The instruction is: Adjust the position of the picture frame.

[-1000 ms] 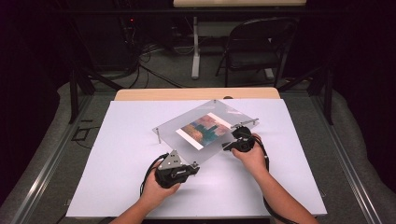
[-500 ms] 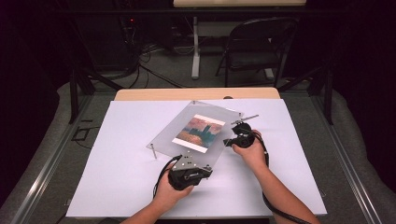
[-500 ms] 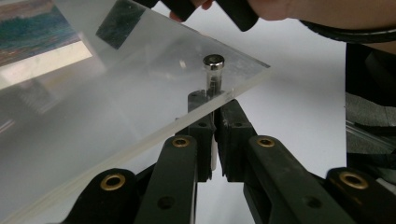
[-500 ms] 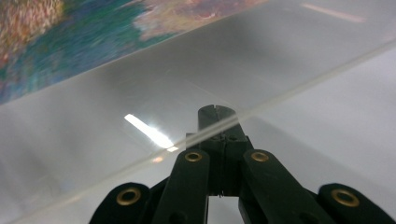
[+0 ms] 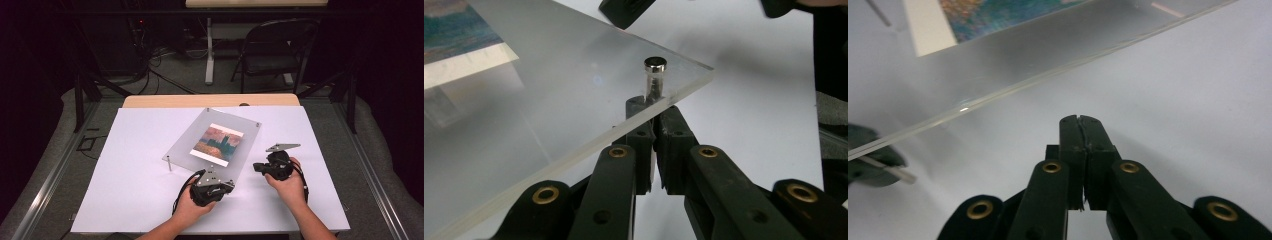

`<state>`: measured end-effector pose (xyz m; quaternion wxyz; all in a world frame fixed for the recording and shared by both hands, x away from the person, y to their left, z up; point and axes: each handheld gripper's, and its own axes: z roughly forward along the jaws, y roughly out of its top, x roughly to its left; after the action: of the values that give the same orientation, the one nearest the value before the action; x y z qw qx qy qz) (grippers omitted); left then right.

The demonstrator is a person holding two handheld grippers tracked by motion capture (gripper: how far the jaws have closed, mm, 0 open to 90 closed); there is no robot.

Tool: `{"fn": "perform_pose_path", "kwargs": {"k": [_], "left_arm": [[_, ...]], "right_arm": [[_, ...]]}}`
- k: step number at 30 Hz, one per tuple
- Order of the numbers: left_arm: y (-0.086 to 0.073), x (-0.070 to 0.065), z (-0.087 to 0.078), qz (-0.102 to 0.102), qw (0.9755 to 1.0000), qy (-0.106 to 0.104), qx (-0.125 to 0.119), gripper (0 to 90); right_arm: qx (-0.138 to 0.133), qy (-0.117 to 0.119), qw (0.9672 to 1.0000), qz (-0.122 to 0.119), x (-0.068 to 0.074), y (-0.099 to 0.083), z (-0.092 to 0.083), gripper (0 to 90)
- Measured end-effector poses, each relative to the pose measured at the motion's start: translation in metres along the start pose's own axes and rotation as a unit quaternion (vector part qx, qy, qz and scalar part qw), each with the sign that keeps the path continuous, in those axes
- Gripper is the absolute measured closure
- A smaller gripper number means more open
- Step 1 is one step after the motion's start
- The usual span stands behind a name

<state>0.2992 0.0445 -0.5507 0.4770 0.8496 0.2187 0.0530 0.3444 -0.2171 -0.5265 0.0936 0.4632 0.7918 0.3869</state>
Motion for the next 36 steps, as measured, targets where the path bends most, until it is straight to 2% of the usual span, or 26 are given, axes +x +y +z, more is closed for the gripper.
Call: {"fn": "perform_pose_path", "kwargs": {"k": [3, 4, 8, 11, 13, 17, 21, 26, 27, 30, 31, 32, 36], "left_arm": [[-0.006, -0.001, 0.003, -0.005, 0.9999, 0.006, 0.007, 85.3], [-0.007, -0.001, 0.004, -0.001, 0.9999, 0.007, 0.009, 85.2], [-0.009, -0.003, 0.005, -0.003, 0.9999, 0.012, 0.009, 84.6], [-0.010, -0.005, 0.002, -0.002, 0.9998, 0.013, 0.014, 76.5], [-0.009, -0.004, -0.005, -0.006, 0.9998, 0.013, 0.010, 73.6], [-0.012, -0.002, -0.019, -0.027, 0.9995, 0.007, 0.013, 64.9], [-0.020, 0.002, -0.042, -0.040, 0.9989, 0.020, 0.017, 60.2], [-0.027, 0.010, -0.074, -0.039, 0.9982, 0.046, 0.001, 57.3], [-0.030, 0.015, -0.084, -0.041, 0.9976, 0.056, 0.000, 57.0], [-0.038, 0.025, -0.098, -0.048, 0.9957, 0.079, -0.002, 56.4], [-0.042, 0.032, -0.106, -0.061, 0.9939, 0.092, -0.003, 56.3], [-0.044, 0.036, -0.109, -0.069, 0.9931, 0.095, -0.008, 56.3], [-0.049, 0.049, -0.127, -0.082, 0.9885, 0.126, -0.022, 56.3]], "right_arm": [[-0.009, 0.006, 0.9999, -0.001, 0.004, -0.003, -0.004, 87.5], [-0.011, 0.009, 0.9999, -0.003, 0.006, -0.004, -0.006, 87.5], [-0.022, 0.016, 0.9996, -0.005, 0.012, -0.008, -0.009, 85.8], [-0.021, 0.019, 0.9996, -0.008, 0.014, -0.010, -0.010, 84.2], [-0.026, 0.019, 0.9995, -0.009, 0.016, -0.011, -0.011, 83.3], [-0.036, 0.022, 0.9990, -0.015, 0.021, -0.015, -0.015, 80.5], [-0.058, 0.027, 0.9976, -0.028, 0.031, -0.020, -0.020, 76.5], [-0.069, 0.034, 0.9959, -0.047, 0.042, -0.027, -0.023, 72.6], [-0.070, 0.037, 0.9957, -0.048, 0.044, -0.028, -0.023, 71.9], [-0.070, 0.046, 0.9948, -0.057, 0.050, -0.033, -0.023, 70.2], [-0.070, 0.050, 0.9945, -0.061, 0.052, -0.034, -0.022, 69.3], [-0.070, 0.053, 0.9941, -0.064, 0.056, -0.036, -0.022, 68.0], [-0.066, 0.061, 0.9932, -0.074, 0.061, -0.040, -0.022, 65.3]]}}
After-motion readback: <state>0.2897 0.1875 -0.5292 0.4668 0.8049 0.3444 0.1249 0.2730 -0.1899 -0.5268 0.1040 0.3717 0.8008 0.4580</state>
